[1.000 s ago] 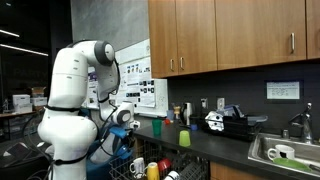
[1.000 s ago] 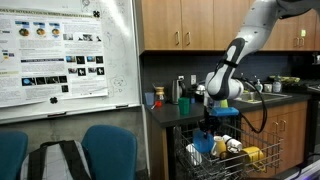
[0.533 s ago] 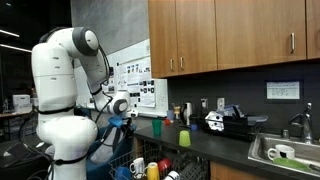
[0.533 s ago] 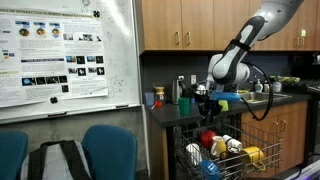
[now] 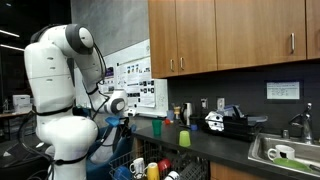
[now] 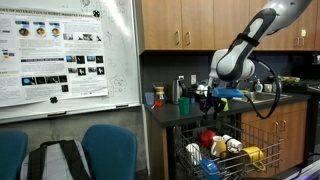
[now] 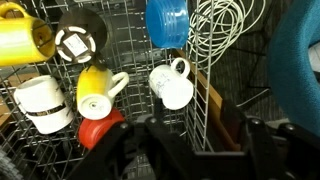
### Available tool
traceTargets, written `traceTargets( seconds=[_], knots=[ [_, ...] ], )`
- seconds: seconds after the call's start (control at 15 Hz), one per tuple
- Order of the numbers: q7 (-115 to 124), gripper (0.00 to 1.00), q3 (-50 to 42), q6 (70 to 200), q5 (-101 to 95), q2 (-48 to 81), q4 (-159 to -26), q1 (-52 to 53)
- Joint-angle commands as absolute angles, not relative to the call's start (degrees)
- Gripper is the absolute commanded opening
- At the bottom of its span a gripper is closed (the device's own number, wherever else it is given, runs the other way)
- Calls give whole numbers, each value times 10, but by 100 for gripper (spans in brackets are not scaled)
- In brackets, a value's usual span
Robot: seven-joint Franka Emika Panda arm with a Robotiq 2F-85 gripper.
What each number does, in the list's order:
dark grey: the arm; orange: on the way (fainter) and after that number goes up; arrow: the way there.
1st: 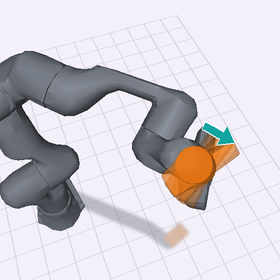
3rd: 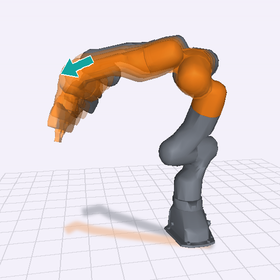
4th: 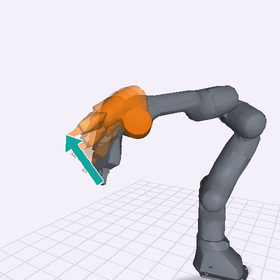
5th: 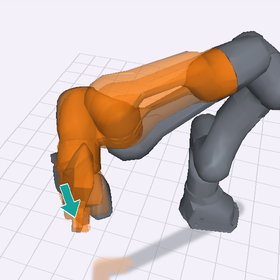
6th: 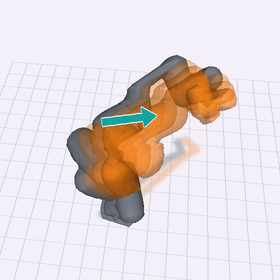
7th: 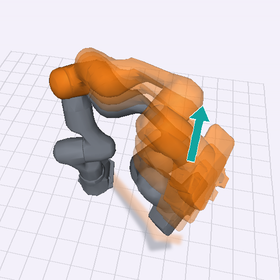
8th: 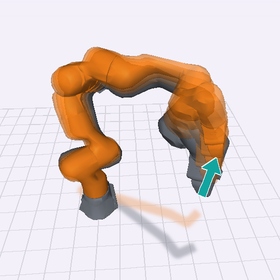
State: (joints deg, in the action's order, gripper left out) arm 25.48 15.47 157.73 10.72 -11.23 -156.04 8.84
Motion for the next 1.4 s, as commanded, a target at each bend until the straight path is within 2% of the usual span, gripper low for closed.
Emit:
traceTargets(
  seconds=[0.0,0.13,1.33],
  knots=[
    [258,91,159,1582,115,-92,-1562,108],
    [257,100,160,1590,118,-77,-1562,115],
    [149,100,175,1675,223,74,-1579,151]
  ],
)
